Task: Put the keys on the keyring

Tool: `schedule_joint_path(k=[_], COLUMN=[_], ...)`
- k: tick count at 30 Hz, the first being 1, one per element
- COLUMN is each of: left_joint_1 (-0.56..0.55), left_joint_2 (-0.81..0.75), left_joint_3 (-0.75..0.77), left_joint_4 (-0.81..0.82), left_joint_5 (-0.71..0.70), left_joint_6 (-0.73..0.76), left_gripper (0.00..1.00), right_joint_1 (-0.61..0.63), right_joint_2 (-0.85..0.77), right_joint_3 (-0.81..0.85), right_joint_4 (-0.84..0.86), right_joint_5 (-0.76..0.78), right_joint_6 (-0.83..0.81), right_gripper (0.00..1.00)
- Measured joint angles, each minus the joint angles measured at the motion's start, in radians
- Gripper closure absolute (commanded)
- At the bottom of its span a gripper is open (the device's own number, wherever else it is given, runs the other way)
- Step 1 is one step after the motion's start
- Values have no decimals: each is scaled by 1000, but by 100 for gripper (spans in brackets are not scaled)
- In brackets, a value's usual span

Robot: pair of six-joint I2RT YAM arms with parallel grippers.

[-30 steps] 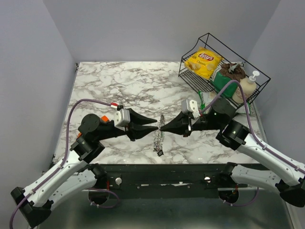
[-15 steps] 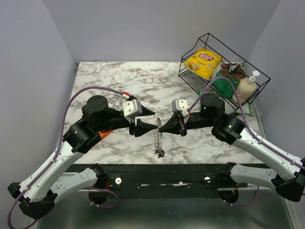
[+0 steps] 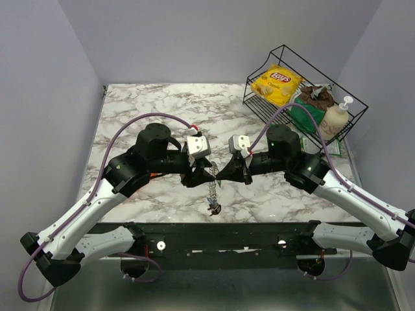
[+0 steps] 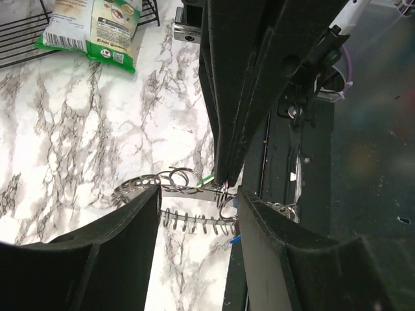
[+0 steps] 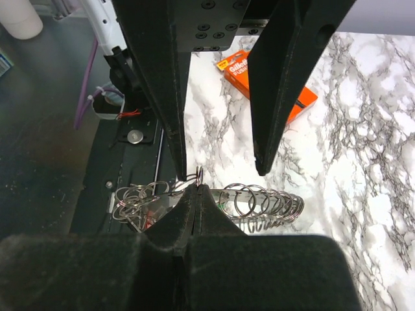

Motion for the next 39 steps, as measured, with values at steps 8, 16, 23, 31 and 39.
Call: schedule_joint_path(k=[8, 16, 23, 31, 39], left_joint_1=[-2, -18, -25, -26, -26], left_joint_2=[-1, 23, 31, -41, -209], left_joint_3=[0, 0, 0, -134, -324], left_joint_4=[-6, -5, -10, 122, 374], left_joint_5=[-2, 0, 3, -55, -113], left_joint_6=[8, 4, 2, -39, -99], left_gripper=[64, 85, 100, 100, 100], right_joint_1=[0, 0, -2, -1, 0], right_joint_2=[0, 0, 0, -36, -117], right_joint_3=[0, 0, 0, -6, -58], right_joint_4=[-6, -18, -28, 15, 91], right_joint_5=[11, 31, 60, 119, 201], right_joint_6=[0, 0, 0, 21, 44], right_gripper=[100, 99, 94, 41, 38])
